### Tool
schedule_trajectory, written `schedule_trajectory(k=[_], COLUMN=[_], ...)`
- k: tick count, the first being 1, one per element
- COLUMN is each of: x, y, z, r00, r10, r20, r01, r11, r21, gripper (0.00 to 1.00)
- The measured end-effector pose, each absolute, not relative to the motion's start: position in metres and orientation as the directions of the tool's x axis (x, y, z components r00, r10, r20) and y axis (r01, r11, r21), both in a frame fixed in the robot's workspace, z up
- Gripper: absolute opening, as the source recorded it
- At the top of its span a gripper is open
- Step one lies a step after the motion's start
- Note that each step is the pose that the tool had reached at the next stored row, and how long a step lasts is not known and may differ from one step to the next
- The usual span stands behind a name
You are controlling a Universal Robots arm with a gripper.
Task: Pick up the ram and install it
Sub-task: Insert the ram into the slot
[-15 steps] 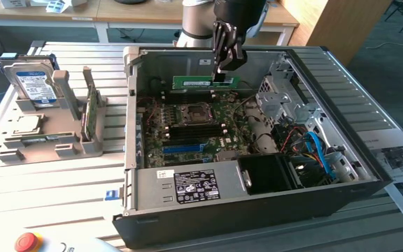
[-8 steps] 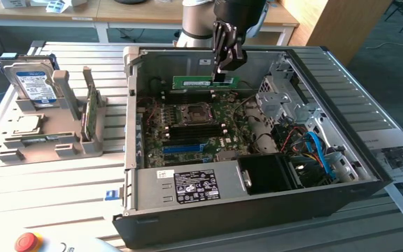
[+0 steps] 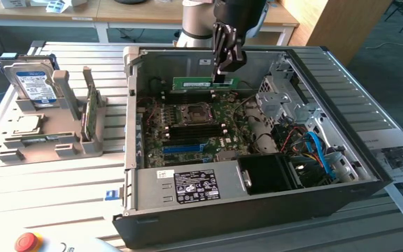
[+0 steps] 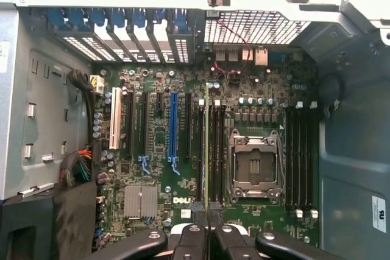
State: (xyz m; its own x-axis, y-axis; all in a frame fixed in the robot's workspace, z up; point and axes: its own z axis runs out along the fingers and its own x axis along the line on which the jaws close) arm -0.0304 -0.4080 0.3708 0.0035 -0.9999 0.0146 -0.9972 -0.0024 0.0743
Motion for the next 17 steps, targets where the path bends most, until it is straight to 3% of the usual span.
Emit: schedule_trajectory(k=[17], x=[-0.031], y=[-0.408], z=[0.340], r00=[0.003], r10=[-1.000], r20=[0.015], r01=[-0.997], r11=[-0.002], r21=[0.074], gripper=[0.12])
